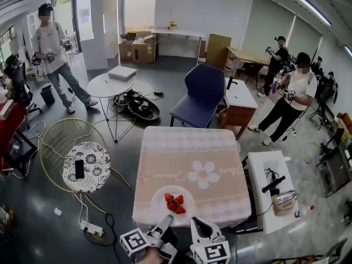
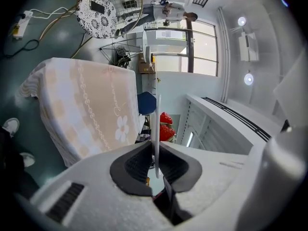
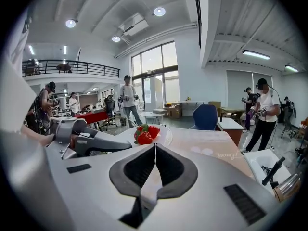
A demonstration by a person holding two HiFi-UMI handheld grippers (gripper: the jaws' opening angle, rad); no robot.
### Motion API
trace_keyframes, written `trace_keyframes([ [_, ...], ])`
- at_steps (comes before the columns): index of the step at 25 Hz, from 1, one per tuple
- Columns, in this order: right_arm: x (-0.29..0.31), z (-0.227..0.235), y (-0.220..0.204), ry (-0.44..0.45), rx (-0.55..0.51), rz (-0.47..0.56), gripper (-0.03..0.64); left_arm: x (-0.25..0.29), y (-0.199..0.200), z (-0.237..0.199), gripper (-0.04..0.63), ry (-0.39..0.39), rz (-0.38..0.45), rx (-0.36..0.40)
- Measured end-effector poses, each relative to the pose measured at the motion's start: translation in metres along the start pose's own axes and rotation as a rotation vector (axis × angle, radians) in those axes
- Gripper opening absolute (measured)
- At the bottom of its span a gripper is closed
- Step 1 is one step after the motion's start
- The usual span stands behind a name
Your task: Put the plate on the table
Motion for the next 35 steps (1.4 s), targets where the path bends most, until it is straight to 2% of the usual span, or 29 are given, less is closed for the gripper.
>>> trace_keyframes([
  [3, 0.012, -0.001, 0.004, 0.011, -0.008, 0.012, 0.003, 0.004, 0.005, -0.001, 0.028, -0.012, 0.001, -0.008],
  [7, 0.027, 0.002, 0.009, 0.030, -0.016, 0.014, 0.003, 0.011, 0.013, -0.006, 0.028, 0.011, 0.007, -0.027],
  [10, 0.039, 0.010, 0.013, 0.046, -0.001, 0.022, 0.003, 0.019, 0.019, -0.007, 0.028, 0.042, 0.005, -0.007],
  [15, 0.056, 0.026, 0.015, 0.070, 0.008, 0.032, 0.003, 0.040, 0.026, -0.011, 0.028, 0.049, 0.008, 0.017],
  [23, 0.073, 0.078, 0.015, 0.082, 0.029, 0.012, 0.003, 0.091, 0.010, -0.022, 0.028, 0.069, -0.028, 0.004],
  [35, 0.107, 0.147, 0.011, 0.080, 0.063, -0.023, 0.003, 0.158, 0.006, -0.059, 0.028, 0.152, -0.086, 0.023],
])
Point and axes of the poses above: the fingertips, and each gripper's own axes: x forward along the fingers, z to its right, y out of its top, the point moved 4 cm from there along -x, backward along the fingers, and after that the axes turned 3 degrees about -y, right-handed, at the moved point
